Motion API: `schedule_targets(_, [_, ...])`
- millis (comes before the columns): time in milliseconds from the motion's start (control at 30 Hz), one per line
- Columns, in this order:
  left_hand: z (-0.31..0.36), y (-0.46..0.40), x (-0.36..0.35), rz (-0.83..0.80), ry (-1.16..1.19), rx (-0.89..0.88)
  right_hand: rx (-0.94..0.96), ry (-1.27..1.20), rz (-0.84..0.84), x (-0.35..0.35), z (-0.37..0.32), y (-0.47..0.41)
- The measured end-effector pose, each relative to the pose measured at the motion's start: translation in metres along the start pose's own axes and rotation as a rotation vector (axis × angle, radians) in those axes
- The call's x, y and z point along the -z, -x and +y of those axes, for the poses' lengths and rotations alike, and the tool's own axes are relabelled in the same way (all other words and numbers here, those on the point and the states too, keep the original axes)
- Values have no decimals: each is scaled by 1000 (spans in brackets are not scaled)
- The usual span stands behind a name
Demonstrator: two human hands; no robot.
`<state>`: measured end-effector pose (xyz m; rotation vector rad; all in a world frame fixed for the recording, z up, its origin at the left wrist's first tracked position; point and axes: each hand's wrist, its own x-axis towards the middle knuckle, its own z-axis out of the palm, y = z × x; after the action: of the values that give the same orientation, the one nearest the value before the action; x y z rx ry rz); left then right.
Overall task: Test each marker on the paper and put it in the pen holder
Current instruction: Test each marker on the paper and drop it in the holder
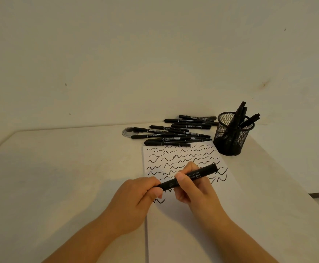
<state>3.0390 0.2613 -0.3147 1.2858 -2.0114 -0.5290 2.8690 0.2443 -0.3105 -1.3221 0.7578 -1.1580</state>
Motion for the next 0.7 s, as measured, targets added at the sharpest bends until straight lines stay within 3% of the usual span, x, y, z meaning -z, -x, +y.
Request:
schedule_targets(167, [-3,0,1,-67,161,47,4,39,-1,-1,-1,1])
schedule_targets(467, [0,-10,6,182,23,193,-107,302,274,2,1,-8])
schedule_targets(567, [5,-15,12,174,-145,218,158,656,303,6,-5,-8])
schedule_targets(633, [13,-22,14,171,-220,180,410,980,224,8,-14,-13])
schedule_targets(700, [23,-30,13,180,-266,115,516,1185,144,11,-20,-19])
